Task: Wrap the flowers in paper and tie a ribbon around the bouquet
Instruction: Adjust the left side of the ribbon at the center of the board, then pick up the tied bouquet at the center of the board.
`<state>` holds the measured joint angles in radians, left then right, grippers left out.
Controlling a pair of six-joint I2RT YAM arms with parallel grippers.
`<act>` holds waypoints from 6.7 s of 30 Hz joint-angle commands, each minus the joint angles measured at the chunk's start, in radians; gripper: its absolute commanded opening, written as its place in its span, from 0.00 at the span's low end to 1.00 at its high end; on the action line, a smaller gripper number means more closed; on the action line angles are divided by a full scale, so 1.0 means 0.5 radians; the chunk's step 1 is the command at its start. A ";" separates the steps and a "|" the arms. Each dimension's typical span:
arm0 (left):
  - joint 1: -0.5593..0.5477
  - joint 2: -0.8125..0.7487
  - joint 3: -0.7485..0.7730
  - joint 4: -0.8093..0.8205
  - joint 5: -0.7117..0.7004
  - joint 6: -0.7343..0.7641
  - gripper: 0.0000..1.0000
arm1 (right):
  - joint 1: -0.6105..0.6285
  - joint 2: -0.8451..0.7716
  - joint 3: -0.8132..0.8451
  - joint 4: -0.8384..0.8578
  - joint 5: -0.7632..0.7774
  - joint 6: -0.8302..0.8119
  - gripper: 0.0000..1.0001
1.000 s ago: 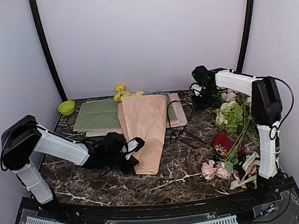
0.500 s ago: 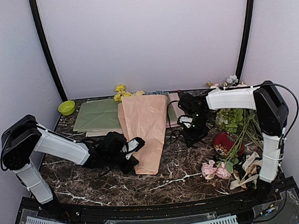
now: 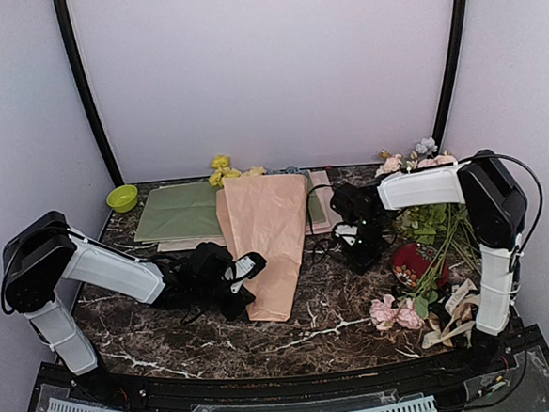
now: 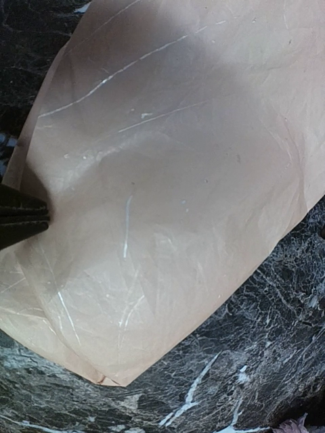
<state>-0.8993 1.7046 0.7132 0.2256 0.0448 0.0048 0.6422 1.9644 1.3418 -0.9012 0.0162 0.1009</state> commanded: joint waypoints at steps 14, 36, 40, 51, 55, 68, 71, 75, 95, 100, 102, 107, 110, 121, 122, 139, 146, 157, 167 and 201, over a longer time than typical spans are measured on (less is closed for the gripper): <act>-0.011 0.122 -0.071 -0.348 0.069 -0.016 0.00 | 0.638 -0.165 0.300 -0.315 -1.470 -0.653 0.11; -0.011 0.106 -0.086 -0.344 0.066 -0.026 0.00 | 0.085 -0.756 -0.479 2.517 0.168 0.264 1.00; -0.011 0.109 -0.084 -0.345 0.062 -0.028 0.00 | 0.001 -0.823 -0.705 3.018 0.073 0.416 1.00; -0.008 0.118 -0.080 -0.350 0.060 -0.034 0.00 | 0.016 -0.286 -0.350 1.947 -0.745 0.973 0.67; -0.008 0.125 -0.075 -0.350 0.069 -0.028 0.00 | 0.051 -0.151 -0.474 2.036 -0.913 1.171 0.71; -0.008 0.116 -0.080 -0.347 0.069 -0.028 0.00 | 0.080 0.111 -0.316 1.887 -1.030 1.245 0.68; -0.008 0.119 -0.080 -0.347 0.070 -0.028 0.00 | 0.091 0.134 -0.264 1.868 -1.076 1.216 0.64; -0.008 0.119 -0.080 -0.345 0.067 -0.028 0.00 | 0.096 0.190 -0.234 1.889 -1.150 1.229 0.63; -0.008 0.108 -0.085 -0.347 0.058 -0.037 0.00 | 0.187 0.266 -0.282 2.371 -1.532 1.411 0.42; -0.008 0.101 -0.090 -0.344 0.055 -0.041 0.00 | 0.156 0.195 -0.278 2.282 -1.489 1.388 0.45; -0.008 0.101 -0.092 -0.344 0.055 -0.044 0.00 | 0.152 0.149 -0.310 2.252 -1.452 1.390 0.50; -0.008 0.101 -0.095 -0.342 0.055 -0.046 0.00 | 0.166 0.010 -0.546 2.352 -1.432 1.517 0.55; -0.008 0.103 -0.094 -0.342 0.063 -0.044 0.00 | 0.219 0.042 -0.656 2.523 -1.519 1.642 0.58; -0.008 0.097 -0.104 -0.335 0.086 -0.043 0.00 | 0.243 -0.089 -0.790 2.252 -1.340 1.617 0.61; -0.008 0.101 -0.103 -0.335 0.089 -0.043 0.00 | 0.237 -0.112 -0.812 2.246 -1.335 1.609 0.61; -0.008 0.103 -0.101 -0.335 0.085 -0.043 0.00 | 0.021 0.079 -0.452 2.132 -1.151 1.443 0.65; -0.008 0.103 -0.104 -0.329 0.083 -0.040 0.00 | -0.055 0.247 -0.205 2.094 -1.209 1.346 0.91; -0.008 0.110 -0.104 -0.319 0.086 -0.037 0.00 | -0.028 0.345 -0.196 2.466 -1.474 1.467 0.87; -0.008 0.104 -0.109 -0.316 0.086 -0.037 0.00 | 0.028 0.367 -0.212 2.640 -1.555 1.551 0.57; -0.266 -0.011 0.711 -0.629 0.266 -0.016 0.39 | -0.006 0.375 -0.061 2.229 -1.376 1.365 0.00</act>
<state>-0.9718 1.5860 0.9298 0.0811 0.2028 -0.0013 0.6411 2.1376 1.2598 0.2565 -0.7097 0.8280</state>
